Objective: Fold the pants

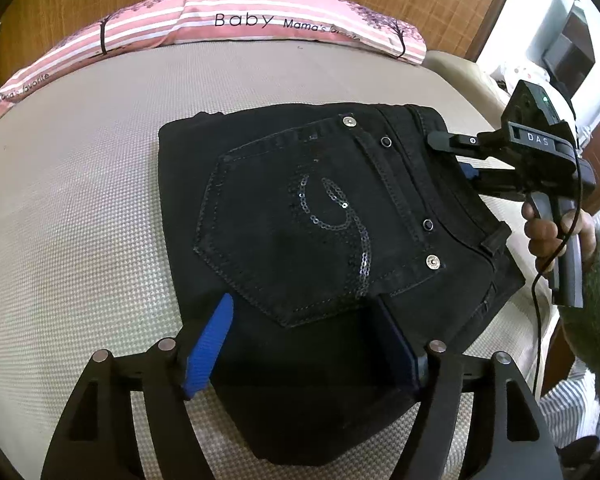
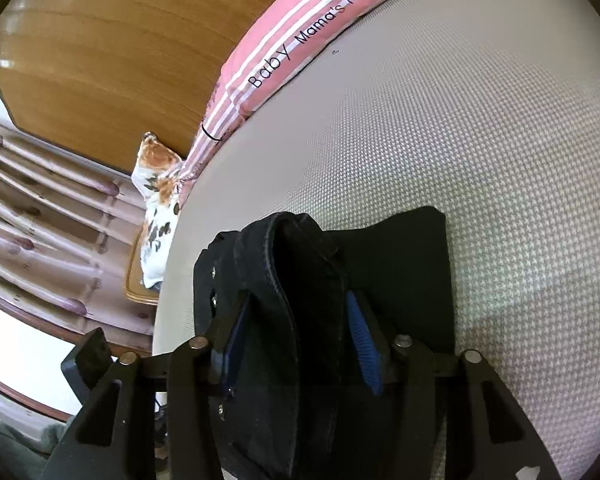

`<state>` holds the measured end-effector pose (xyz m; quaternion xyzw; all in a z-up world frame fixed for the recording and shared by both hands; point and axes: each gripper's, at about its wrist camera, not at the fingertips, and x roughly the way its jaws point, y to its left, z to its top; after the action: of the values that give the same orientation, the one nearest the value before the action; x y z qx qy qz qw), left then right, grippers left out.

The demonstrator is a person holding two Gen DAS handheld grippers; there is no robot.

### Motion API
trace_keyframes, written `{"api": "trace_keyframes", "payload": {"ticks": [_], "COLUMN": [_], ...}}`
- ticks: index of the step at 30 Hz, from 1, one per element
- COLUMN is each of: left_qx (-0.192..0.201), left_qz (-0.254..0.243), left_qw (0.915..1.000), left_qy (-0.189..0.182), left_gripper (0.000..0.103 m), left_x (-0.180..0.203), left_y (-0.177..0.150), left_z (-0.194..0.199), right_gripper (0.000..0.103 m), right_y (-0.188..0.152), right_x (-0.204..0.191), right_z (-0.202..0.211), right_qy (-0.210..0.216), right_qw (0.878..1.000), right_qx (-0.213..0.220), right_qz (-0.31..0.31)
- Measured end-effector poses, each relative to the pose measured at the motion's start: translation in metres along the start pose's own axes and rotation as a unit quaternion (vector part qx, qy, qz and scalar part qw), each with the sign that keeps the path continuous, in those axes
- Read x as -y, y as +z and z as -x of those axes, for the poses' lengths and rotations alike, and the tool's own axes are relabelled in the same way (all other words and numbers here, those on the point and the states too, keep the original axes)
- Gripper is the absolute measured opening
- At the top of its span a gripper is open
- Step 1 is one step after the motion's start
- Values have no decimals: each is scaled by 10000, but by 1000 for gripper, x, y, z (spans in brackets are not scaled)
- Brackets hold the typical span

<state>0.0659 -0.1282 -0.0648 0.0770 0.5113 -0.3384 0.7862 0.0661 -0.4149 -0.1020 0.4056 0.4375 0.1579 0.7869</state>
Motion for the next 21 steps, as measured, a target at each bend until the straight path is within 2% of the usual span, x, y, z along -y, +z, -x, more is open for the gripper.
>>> {"api": "trace_keyframes", "payload": {"ticks": [1, 3, 5, 10, 12, 15, 16, 17, 19, 21], "left_qx": [10, 29, 48, 104, 129, 170, 186, 196, 204, 213], "left_qz": [4, 14, 20, 34, 38, 36, 9, -13, -53, -53], "left_qw": [10000, 10000, 10000, 9999, 9999, 9998, 9998, 9998, 9998, 9998], "left_qy": [-10, -22, -30, -51, -74, -85, -70, -54, -7, -8], "left_gripper": [74, 74, 74, 74, 74, 74, 74, 74, 74, 75], "left_x": [0, 0, 0, -1, -1, -2, -2, -1, 0, 0], "left_y": [0, 0, 0, -3, -4, -5, -6, -6, -7, -7], "left_z": [0, 0, 1, 2, 3, 3, 4, 4, 3, 4], "right_gripper": [37, 22, 21, 21, 29, 33, 33, 33, 26, 20], "right_y": [-1, -6, -10, -13, -13, -12, -12, -13, -18, -21], "right_x": [2, 3, -3, -21, -17, -17, -23, -28, -45, -50], "right_z": [1, 1, 0, -5, -10, -15, -16, -16, -16, -14], "right_qy": [68, 290, 322, -126, -199, -257, -400, -554, -884, -1026], "right_qw": [10000, 9993, 9992, 9998, 9998, 9996, 9991, 9982, 9941, 9915], "right_qx": [-10, -88, -113, -3, 14, 76, 112, 155, 245, 292], "right_qz": [-64, -222, -201, 159, 98, 36, 78, 158, 580, 744]}}
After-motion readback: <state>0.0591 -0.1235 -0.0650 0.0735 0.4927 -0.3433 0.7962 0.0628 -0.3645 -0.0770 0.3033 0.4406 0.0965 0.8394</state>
